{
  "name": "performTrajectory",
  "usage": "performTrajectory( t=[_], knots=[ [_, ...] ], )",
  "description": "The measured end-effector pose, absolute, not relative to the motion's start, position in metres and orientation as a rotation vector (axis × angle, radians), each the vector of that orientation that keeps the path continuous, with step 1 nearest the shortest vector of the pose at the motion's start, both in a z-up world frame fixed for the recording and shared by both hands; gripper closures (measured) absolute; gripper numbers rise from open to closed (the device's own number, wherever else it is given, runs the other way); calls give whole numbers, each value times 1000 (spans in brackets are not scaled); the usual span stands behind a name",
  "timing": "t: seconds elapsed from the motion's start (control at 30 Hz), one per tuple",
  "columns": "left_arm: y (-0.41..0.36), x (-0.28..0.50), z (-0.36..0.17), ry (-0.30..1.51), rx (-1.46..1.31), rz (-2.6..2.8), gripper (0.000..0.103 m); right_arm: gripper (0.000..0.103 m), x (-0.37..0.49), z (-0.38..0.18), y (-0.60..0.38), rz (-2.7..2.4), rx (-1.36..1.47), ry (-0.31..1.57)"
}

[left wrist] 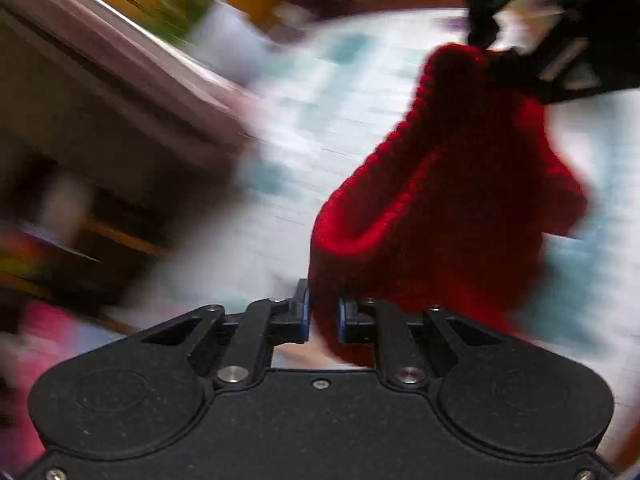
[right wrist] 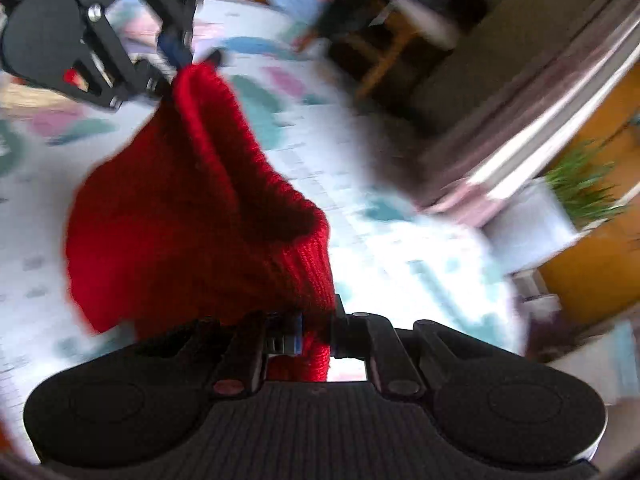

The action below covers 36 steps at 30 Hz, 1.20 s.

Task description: Fold clothes

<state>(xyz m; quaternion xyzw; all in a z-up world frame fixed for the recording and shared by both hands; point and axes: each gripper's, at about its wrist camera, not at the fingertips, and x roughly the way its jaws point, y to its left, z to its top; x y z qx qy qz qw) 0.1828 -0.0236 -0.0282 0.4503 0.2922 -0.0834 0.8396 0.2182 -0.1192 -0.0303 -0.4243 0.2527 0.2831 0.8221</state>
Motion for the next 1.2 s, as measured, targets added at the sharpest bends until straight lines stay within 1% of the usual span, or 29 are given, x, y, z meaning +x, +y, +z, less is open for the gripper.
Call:
performTrajectory(
  t=[0.03,0.07,0.1,0.17,0.2,0.27,0.37,0.4,0.47,0.5,0.57,0.6,0.63,0.67,0.7,0.73,0.8,0.83,0.9,0.97,1.0,1.07,1.2],
  knots=[
    [-27,188,-26,521,1001,-75,102,90,222,-30,-114,538,-924,478],
    [-27,193,-21,442,1011,11,102,90,226,-30,-109,471,-943,417],
    [-26,196,-16,417,989,34,102,90,230,-30,-106,386,-954,331],
    [-22,203,-12,441,915,5,102,89,235,-31,-104,305,-921,228],
    [-19,205,-18,478,890,-22,102,89,237,-32,-104,331,-884,231],
    [-13,209,-33,554,842,-78,102,89,243,-48,-99,401,-840,317],
    [-4,208,-68,668,856,-161,101,91,242,-103,-92,527,-888,481],
    [-1,209,-81,721,863,-201,101,91,239,-119,-92,561,-913,513],
    [2,205,-106,755,873,-303,100,91,226,-143,-96,656,-974,558],
    [1,204,-117,774,888,-348,98,91,221,-149,-100,697,-992,564],
    [-1,199,-136,769,936,-438,72,91,210,-160,-107,781,-1025,577],
    [-3,196,-145,760,962,-486,67,91,207,-161,-114,816,-1002,590],
    [-5,192,-154,727,995,-543,56,91,204,-163,-120,829,-993,588],
    [-8,189,-163,693,1037,-590,53,91,207,-166,-124,834,-992,585],
    [-10,188,-171,666,1069,-614,52,91,206,-169,-130,835,-985,594],
    [-12,190,-178,654,1074,-629,48,91,203,-171,-134,837,-993,591],
    [-8,210,-191,727,922,-599,48,91,197,-178,-139,853,-1000,595],
    [-7,214,-196,724,874,-609,48,91,193,-183,-141,866,-998,603],
    [-12,202,-209,636,1001,-713,48,90,194,-186,-152,883,-952,629],
    [-16,176,-233,529,1222,-851,47,90,196,-186,-158,885,-895,656],
    [-17,165,-244,511,1260,-895,46,90,198,-186,-162,880,-866,665],
    [-17,152,-262,482,1263,-905,41,91,203,-182,-167,870,-808,671],
    [-24,140,-296,376,1328,-800,41,91,211,-181,-176,865,-763,667]
  ],
)
